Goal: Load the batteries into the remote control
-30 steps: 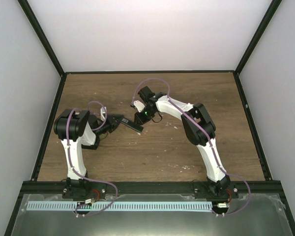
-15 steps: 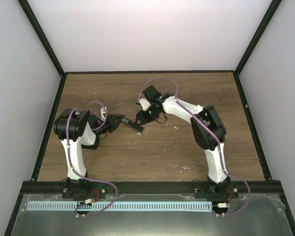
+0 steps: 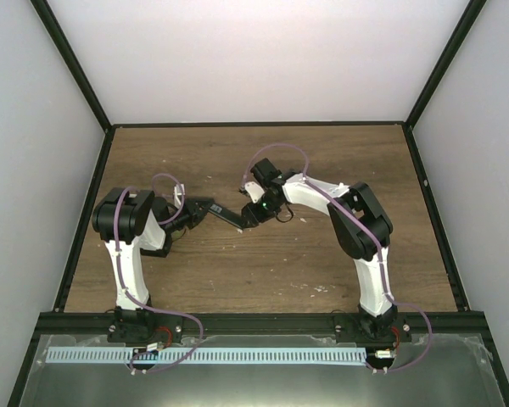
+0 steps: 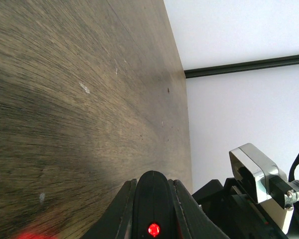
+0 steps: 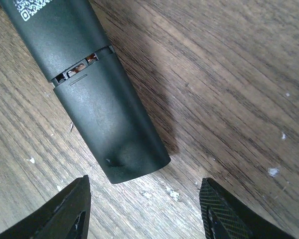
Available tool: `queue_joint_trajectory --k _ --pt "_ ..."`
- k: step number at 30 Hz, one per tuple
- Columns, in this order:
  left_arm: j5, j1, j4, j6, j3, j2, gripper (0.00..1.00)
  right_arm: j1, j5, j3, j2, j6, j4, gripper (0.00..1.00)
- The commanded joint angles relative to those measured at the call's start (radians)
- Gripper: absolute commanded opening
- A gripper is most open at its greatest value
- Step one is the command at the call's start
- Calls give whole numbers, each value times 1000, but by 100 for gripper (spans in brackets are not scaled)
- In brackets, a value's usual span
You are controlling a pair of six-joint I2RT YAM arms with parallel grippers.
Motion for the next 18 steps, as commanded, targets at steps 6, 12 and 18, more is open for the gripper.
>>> queue_joint_trajectory --k 6,12,18 --pt "-13 -14 -98 44 0 32 1 9 -33 8 8 4 37 48" --pt "-13 -14 -100 44 2 35 1 19 -37 16 29 -8 39 45" --pt "-13 -14 -98 43 -1 34 1 28 -34 19 48 -11 37 41"
